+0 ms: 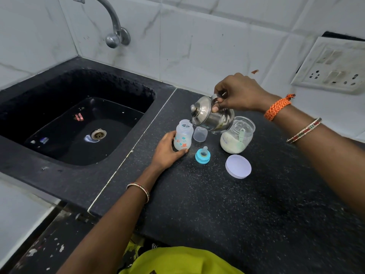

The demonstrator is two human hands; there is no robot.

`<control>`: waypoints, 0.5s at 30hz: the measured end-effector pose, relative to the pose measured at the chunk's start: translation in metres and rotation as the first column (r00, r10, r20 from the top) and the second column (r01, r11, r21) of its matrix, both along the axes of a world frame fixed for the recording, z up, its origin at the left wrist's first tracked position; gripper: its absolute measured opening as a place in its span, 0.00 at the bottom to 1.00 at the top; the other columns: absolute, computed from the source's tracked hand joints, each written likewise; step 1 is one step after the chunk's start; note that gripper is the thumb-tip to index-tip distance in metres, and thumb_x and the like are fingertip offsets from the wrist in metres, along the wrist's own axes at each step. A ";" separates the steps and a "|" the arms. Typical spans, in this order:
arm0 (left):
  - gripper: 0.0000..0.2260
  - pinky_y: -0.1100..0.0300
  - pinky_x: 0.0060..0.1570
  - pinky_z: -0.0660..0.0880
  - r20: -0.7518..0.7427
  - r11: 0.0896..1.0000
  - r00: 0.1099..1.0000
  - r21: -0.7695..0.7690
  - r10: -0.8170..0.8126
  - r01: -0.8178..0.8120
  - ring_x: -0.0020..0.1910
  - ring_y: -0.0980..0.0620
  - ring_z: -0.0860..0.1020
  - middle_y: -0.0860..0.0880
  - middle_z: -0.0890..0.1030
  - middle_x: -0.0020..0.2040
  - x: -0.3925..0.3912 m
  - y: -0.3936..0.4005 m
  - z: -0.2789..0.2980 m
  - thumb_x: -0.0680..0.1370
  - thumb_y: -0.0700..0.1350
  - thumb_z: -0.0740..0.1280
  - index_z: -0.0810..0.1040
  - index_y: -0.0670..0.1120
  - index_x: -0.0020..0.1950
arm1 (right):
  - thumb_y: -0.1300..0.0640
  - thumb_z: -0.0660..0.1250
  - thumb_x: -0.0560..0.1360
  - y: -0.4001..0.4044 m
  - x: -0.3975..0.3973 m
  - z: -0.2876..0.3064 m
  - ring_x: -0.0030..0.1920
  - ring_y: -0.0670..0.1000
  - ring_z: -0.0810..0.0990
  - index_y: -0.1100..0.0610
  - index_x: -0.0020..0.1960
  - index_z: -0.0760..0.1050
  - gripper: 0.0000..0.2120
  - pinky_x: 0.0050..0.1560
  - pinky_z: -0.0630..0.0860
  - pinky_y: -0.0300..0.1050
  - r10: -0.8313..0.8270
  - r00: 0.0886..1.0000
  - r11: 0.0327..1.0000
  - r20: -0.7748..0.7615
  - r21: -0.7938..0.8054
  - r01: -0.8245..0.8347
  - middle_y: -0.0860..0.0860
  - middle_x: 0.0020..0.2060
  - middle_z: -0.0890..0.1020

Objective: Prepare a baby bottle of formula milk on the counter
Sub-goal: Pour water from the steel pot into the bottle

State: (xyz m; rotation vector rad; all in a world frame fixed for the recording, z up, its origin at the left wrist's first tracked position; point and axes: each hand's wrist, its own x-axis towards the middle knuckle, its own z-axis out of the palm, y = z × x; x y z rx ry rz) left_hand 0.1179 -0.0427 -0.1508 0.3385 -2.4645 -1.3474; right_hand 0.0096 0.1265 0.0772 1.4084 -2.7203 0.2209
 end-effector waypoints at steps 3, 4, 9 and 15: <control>0.28 0.61 0.56 0.70 -0.010 1.000 1.000 0.009 -0.002 0.003 0.59 0.54 0.73 0.47 0.75 0.63 0.000 0.000 0.000 0.69 0.47 0.75 0.69 0.47 0.66 | 0.47 0.76 0.66 -0.001 0.000 -0.001 0.40 0.56 0.80 0.55 0.33 0.74 0.14 0.35 0.69 0.45 0.005 1.000 1.000 -0.013 0.002 -0.005 0.50 0.31 0.80; 0.28 0.61 0.56 0.70 -0.010 1.000 1.000 0.008 -0.004 0.004 0.59 0.54 0.73 0.47 0.75 0.63 0.000 0.000 0.000 0.69 0.48 0.75 0.69 0.47 0.66 | 0.47 0.76 0.66 -0.001 0.000 -0.001 0.39 0.55 0.79 0.54 0.33 0.74 0.15 0.35 0.68 0.44 0.005 1.000 1.000 -0.014 0.006 -0.005 0.49 0.30 0.79; 0.29 0.60 0.58 0.71 0.001 1.000 1.000 0.008 -0.002 0.002 0.62 0.52 0.73 0.47 0.74 0.64 0.000 0.000 0.000 0.69 0.47 0.75 0.69 0.47 0.67 | 0.46 0.76 0.66 -0.002 0.000 -0.001 0.38 0.55 0.79 0.54 0.32 0.73 0.15 0.33 0.66 0.41 0.004 1.000 1.000 -0.014 0.025 -0.004 0.47 0.29 0.77; 0.29 0.61 0.58 0.70 0.003 1.000 1.000 0.027 -0.002 0.001 0.62 0.52 0.73 0.47 0.74 0.65 0.000 0.001 0.001 0.69 0.47 0.75 0.68 0.46 0.67 | 0.47 0.75 0.66 -0.002 0.001 -0.001 0.38 0.56 0.78 0.54 0.32 0.74 0.15 0.33 0.66 0.43 0.002 1.000 1.000 -0.015 0.030 -0.002 0.51 0.29 0.78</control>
